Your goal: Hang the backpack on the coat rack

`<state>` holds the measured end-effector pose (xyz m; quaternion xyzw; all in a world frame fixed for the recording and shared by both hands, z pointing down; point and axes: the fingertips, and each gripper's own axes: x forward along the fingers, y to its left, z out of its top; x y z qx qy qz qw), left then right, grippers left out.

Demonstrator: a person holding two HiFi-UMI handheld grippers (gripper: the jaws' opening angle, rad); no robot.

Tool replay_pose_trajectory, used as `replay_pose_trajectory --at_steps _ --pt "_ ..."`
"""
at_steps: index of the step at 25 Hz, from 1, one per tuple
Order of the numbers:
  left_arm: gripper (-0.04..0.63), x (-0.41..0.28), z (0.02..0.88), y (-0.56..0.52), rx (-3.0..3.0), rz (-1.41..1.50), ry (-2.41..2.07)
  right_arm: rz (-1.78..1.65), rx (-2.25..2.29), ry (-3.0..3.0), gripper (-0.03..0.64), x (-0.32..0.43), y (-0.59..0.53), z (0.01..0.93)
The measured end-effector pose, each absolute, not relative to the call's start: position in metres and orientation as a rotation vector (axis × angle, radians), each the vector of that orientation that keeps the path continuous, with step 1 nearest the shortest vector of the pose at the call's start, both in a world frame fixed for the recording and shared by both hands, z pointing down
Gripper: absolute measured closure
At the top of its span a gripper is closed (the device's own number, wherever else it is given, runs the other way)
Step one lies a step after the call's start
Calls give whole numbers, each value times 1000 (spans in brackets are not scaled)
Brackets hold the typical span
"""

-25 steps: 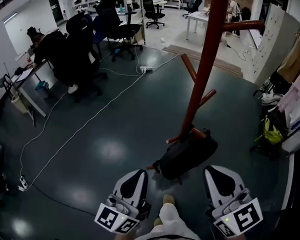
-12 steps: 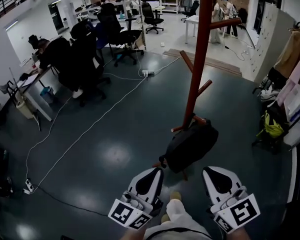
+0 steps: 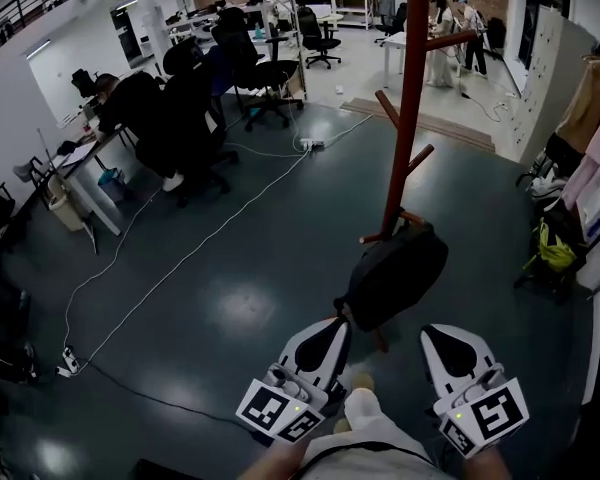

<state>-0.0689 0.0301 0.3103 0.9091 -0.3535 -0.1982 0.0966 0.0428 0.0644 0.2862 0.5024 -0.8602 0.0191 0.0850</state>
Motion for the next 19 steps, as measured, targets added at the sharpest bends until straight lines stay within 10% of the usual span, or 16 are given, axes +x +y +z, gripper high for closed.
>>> replay_pose_trajectory --at_steps 19 --pt "584 -75 316 56 2674 -591 -1068 63 1459 -2541 603 33 92 296"
